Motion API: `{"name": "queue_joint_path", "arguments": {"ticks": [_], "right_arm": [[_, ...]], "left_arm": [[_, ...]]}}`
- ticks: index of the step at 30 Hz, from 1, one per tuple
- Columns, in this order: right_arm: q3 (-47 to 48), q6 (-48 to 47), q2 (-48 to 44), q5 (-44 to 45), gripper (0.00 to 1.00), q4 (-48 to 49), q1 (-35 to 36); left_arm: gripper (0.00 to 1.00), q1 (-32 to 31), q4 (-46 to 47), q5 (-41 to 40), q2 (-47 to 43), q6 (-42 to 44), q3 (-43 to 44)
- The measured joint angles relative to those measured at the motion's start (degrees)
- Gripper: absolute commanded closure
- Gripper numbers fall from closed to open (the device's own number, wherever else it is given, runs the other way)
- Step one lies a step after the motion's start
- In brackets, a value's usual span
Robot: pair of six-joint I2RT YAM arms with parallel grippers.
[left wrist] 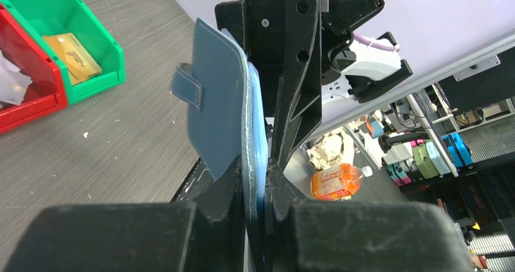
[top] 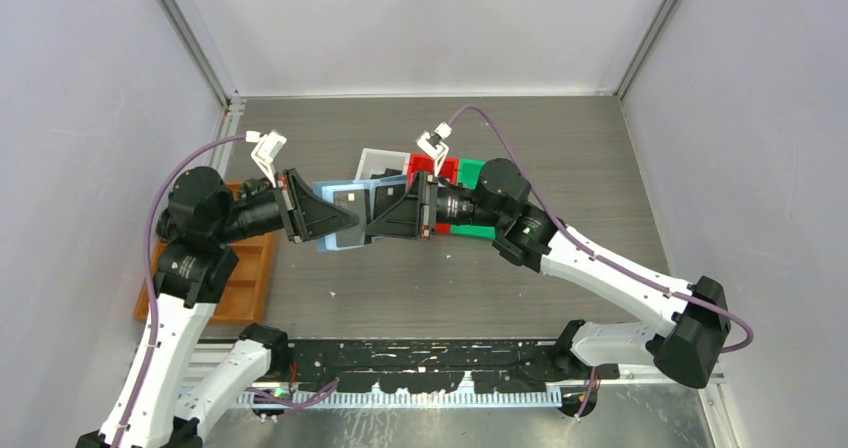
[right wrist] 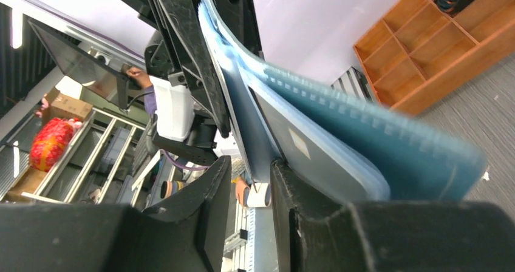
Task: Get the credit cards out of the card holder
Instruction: Remove the credit card from the card holder.
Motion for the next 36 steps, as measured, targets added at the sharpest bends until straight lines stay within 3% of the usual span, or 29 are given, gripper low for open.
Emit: {"name": "queue_joint_path", "arguments": {"ticks": [5,8,11,21,26,36], "right_arm": [[0.31,4.22,2.23,-1.25,0.72,6.47,0.13],[0.31,5.38,2.67,-1.4,0.82,7.91,0.24],[0.31,5.9,2.89,-1.33,0.89,9.09,0.42],[-2.54,5.97,0.72,0.33,0.89,12.55,1.14],[-5.73,6.38,-1.31,1.77,0.91,15.04,1.38],[-6.88,9.57,-0.98,3.26,0.94,20.87,1.36]], "left_arm": [[0.99,0.02,0.0,0.04,-0.04,0.28,0.02],[0.98,0.02,-0.02,0.09,-0.04,0.31,0.02],[0.92,0.02,-0.02,0.33,-0.02,0.24,0.04],[0.88,-0.07,-0.02,3.3,0.26,-1.33,1.01],[0.8,-0.17,0.17,5.22,0.76,-2.84,1.01],[0.85,-0.11,3.06,5.88,0.74,-6.19,1.01]]}}
